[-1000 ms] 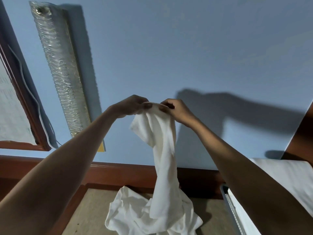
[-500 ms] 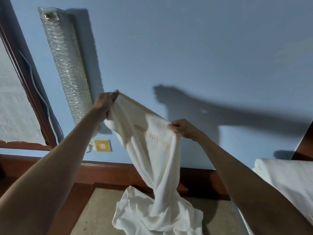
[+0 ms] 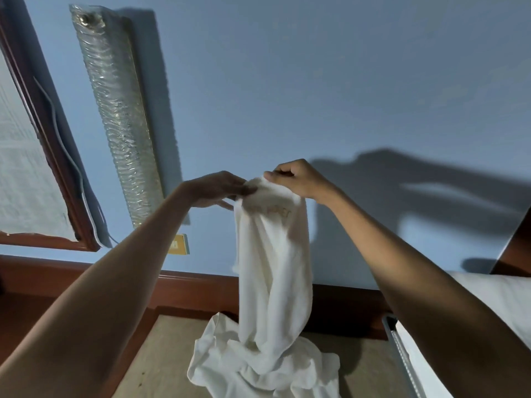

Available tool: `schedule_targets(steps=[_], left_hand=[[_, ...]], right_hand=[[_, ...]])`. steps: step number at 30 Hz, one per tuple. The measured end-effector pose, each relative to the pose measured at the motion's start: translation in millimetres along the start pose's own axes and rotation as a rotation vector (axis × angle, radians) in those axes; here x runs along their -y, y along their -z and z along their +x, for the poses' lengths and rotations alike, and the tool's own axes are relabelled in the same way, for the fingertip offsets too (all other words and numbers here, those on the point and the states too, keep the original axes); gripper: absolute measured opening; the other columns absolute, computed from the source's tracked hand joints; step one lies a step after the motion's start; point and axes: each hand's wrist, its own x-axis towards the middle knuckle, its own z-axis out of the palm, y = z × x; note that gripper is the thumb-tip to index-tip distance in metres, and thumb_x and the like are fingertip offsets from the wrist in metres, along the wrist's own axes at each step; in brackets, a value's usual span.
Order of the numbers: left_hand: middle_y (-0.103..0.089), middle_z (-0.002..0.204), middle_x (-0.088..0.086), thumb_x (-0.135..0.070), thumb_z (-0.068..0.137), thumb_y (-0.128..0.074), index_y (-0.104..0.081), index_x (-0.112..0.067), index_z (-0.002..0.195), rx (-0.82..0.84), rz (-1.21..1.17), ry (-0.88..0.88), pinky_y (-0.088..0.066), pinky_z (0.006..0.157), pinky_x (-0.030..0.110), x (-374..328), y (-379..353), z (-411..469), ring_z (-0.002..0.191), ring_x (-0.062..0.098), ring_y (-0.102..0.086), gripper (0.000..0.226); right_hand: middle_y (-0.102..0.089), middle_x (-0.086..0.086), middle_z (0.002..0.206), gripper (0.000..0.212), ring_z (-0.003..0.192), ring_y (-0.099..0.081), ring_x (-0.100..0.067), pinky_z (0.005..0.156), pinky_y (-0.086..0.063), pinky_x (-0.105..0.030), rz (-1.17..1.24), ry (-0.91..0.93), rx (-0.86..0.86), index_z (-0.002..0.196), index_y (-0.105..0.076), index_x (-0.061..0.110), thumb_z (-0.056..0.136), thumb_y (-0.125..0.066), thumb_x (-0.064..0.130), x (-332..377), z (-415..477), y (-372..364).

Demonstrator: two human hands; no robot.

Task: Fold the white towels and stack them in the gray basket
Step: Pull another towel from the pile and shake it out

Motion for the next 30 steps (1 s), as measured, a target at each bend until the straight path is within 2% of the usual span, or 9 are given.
schedule_targets(steps=[3, 7, 12, 16, 18, 20, 22, 25, 30], left_hand=[[-0.073, 0.122, 0.009, -0.060, 0.083, -0.071, -0.072, -0.012, 0.124, -0.070, -0.154, -0.020, -0.053, 0.100, 0.039, 7.5, 11.5, -1.0, 0.115, 0.021, -0.068, 0.063], [-0.076, 0.102, 0.008, -0.036, 0.099, -0.065, -0.076, -0.013, 0.110, -0.376, -0.364, -0.014, -0.057, 0.087, 0.040, 22.4, 21.2, 3.6, 0.106, 0.027, -0.069, 0.028], [-0.071, 0.088, 0.010, -0.033, 0.098, -0.068, -0.072, -0.010, 0.092, -0.701, -0.327, 0.111, -0.054, 0.067, 0.030, 46.7, 29.4, 1.0, 0.089, 0.027, -0.067, 0.024], [-0.070, 0.103, -0.005, -0.051, 0.082, -0.081, -0.071, -0.018, 0.107, -0.457, 0.016, 0.157, -0.048, 0.078, 0.033, 36.4, 16.6, -1.7, 0.097, 0.016, -0.063, 0.042], [-0.067, 0.126, -0.016, -0.051, 0.076, -0.087, -0.063, -0.035, 0.128, -0.187, -0.053, 0.075, -0.046, 0.096, 0.043, 18.2, 2.4, -3.7, 0.119, 0.008, -0.060, 0.059], [-0.068, 0.130, -0.016, -0.044, 0.078, -0.085, -0.063, -0.029, 0.133, -0.026, -0.109, -0.012, -0.045, 0.103, 0.043, 3.3, -14.2, 0.3, 0.124, 0.008, -0.062, 0.061], [-0.073, 0.107, -0.009, -0.041, 0.082, -0.080, -0.072, -0.011, 0.112, -0.024, -0.106, -0.070, -0.050, 0.099, 0.038, -4.7, -22.8, 3.9, 0.106, 0.007, -0.068, 0.043], [-0.065, 0.086, -0.002, -0.040, 0.089, -0.075, -0.076, -0.016, 0.087, -0.091, -0.140, -0.117, -0.052, 0.090, 0.032, 3.0, -9.0, 0.2, 0.087, 0.009, -0.063, 0.025], [-0.064, 0.095, 0.007, -0.053, 0.081, -0.080, -0.064, 0.006, 0.107, -0.196, -0.297, -0.120, -0.051, 0.090, 0.043, 16.4, 8.9, -4.6, 0.093, 0.021, -0.063, 0.066]], right_hand=[[-0.028, 0.014, 0.054, 0.058, 0.051, -0.026, -0.005, 0.048, -0.022, -0.021, 0.034, -0.122, -0.033, 0.044, -0.046, 0.025, 0.093, -0.071, 0.046, -16.4, -10.7, 9.6], [-0.019, 0.007, 0.057, 0.062, 0.052, -0.018, -0.011, 0.055, -0.011, -0.035, 0.103, -0.208, -0.017, 0.057, -0.025, 0.029, 0.087, -0.073, 0.054, -27.3, -16.0, 17.3], [-0.062, 0.010, 0.067, 0.031, 0.066, -0.052, 0.001, 0.066, -0.034, -0.026, 0.113, -0.229, 0.020, 0.066, -0.074, 0.023, 0.087, -0.076, 0.045, -26.6, -15.1, 25.5], [-0.026, 0.008, 0.058, 0.056, 0.055, -0.022, -0.013, 0.057, -0.014, -0.035, 0.174, -0.157, -0.010, 0.044, -0.048, 0.025, 0.086, -0.079, 0.042, -7.3, -3.6, 19.5], [-0.026, 0.002, 0.063, 0.051, 0.059, -0.022, -0.017, 0.057, -0.015, -0.035, 0.170, -0.111, 0.006, 0.049, -0.050, 0.024, 0.084, -0.081, 0.044, 0.0, 2.8, 13.1], [-0.031, -0.002, 0.066, 0.045, 0.063, -0.027, -0.018, 0.056, -0.019, -0.032, 0.109, -0.097, 0.038, 0.056, -0.056, 0.022, 0.083, -0.081, 0.048, 5.5, 4.6, 5.1], [-0.034, 0.001, 0.066, 0.044, 0.062, -0.030, -0.015, 0.055, -0.022, -0.028, 0.078, -0.112, 0.063, 0.060, -0.057, 0.020, 0.081, -0.081, 0.051, 5.9, 4.9, 0.5], [-0.046, 0.005, 0.069, 0.037, 0.066, -0.042, -0.010, 0.064, -0.030, -0.026, 0.061, -0.143, 0.074, 0.071, -0.068, 0.019, 0.081, -0.081, 0.053, -4.9, 0.3, 6.4], [-0.035, 0.004, 0.072, 0.040, 0.071, -0.032, -0.013, 0.064, -0.021, -0.032, 0.072, -0.149, 0.065, 0.059, -0.060, 0.026, 0.081, -0.079, 0.053, -10.6, -8.0, 17.0]])
